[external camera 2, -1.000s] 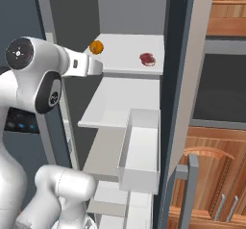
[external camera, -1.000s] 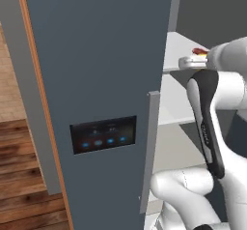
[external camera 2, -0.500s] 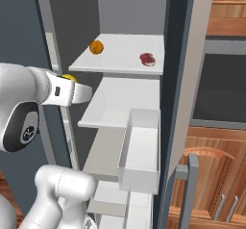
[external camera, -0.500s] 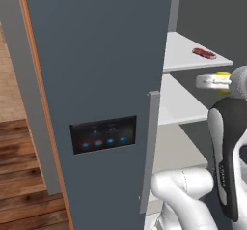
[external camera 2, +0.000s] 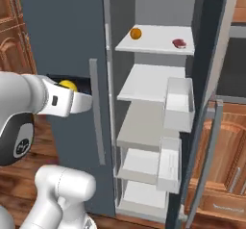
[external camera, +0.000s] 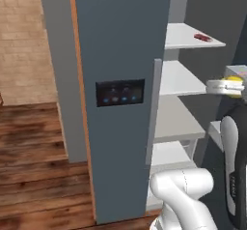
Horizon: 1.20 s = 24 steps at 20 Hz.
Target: Open the fridge, remove the orange, lemon, and steak, and place them on any counter.
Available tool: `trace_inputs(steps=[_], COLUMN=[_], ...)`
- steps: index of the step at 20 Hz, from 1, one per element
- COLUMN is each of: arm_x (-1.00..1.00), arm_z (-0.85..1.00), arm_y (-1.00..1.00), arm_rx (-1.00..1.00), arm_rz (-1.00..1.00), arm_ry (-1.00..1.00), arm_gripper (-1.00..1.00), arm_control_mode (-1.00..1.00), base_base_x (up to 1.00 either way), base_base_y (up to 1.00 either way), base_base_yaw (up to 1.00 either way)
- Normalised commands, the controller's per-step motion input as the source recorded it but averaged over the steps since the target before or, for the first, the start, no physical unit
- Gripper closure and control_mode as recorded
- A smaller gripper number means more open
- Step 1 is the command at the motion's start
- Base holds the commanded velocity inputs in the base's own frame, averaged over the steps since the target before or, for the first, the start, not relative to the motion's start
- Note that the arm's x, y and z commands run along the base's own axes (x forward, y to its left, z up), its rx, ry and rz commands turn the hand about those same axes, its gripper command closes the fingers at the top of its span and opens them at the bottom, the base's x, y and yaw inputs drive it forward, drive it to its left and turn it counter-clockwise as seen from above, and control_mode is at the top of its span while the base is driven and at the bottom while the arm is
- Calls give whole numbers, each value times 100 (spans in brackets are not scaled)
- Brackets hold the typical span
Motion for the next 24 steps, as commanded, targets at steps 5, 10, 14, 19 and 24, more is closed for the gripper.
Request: trace_inputs(steps=[5, 10, 14, 19, 24], arm_x=[0, 0, 0, 0, 0], arm_z=[0, 0, 0, 0, 0], arm_y=[0, 0, 0, 0, 0], arm_rx=[0, 0, 0, 0, 0], arm_rz=[0, 0, 0, 0, 0], arm_ry=[0, 0, 0, 0, 0], arm_gripper=[100, 100, 100, 100, 100], arm_control_mode=[100, 100, 100, 100, 100], base_base_x=[-13, 0, 4, 29, 52], base_base_y=[96, 82, 82, 74, 64], base_base_yaw=[77, 80, 71, 63, 58])
